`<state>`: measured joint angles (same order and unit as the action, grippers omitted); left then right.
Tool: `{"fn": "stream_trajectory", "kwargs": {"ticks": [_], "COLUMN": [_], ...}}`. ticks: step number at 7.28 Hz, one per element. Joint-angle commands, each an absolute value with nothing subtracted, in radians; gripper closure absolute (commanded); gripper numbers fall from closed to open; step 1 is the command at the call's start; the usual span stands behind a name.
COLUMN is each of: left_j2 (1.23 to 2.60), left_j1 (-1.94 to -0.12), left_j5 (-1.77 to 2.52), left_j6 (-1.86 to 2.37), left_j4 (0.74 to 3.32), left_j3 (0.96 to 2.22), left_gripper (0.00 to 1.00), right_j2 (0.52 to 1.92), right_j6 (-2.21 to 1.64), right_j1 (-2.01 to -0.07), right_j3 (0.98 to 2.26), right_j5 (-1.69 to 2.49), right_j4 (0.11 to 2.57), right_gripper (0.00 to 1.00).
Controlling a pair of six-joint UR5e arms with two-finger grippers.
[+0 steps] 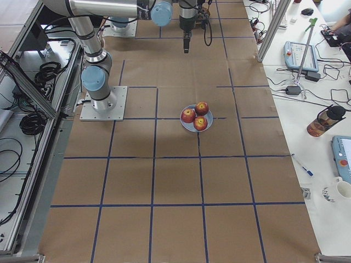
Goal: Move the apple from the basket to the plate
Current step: 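Grasp the yellow-red apple with the left gripper and lift it out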
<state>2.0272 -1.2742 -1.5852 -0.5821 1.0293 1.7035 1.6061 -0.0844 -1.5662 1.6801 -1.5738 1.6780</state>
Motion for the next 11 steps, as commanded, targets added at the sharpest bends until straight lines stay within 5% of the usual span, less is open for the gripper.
{"fn": "stream_trajectory", "kwargs": {"ticks": [1, 4, 6, 11], "left_j2": [1.955, 1.954, 2.073, 2.184], "left_j1": [-1.348, -1.656, -1.811, -1.939], "left_j5": [-1.580, -1.577, -1.528, -1.496], "left_j6": [-0.368, 0.106, 0.300, 0.684], "left_j4": [1.067, 1.086, 1.074, 1.080], "left_j3": [1.687, 1.649, 1.561, 1.474], "left_gripper": [0.58, 0.57, 0.57, 0.56], "right_j2": [1.606, 1.606, 1.606, 1.606], "right_j6": [-0.084, -0.084, -0.084, -0.084], "right_j1": [-1.566, -1.566, -1.566, -1.566], "right_j3": [1.681, 1.681, 1.681, 1.681], "right_j5": [-1.574, -1.574, -1.574, -1.574], "right_j4": [1.677, 1.677, 1.677, 1.677], "right_gripper": [0.00, 0.00, 0.00, 0.00]}}
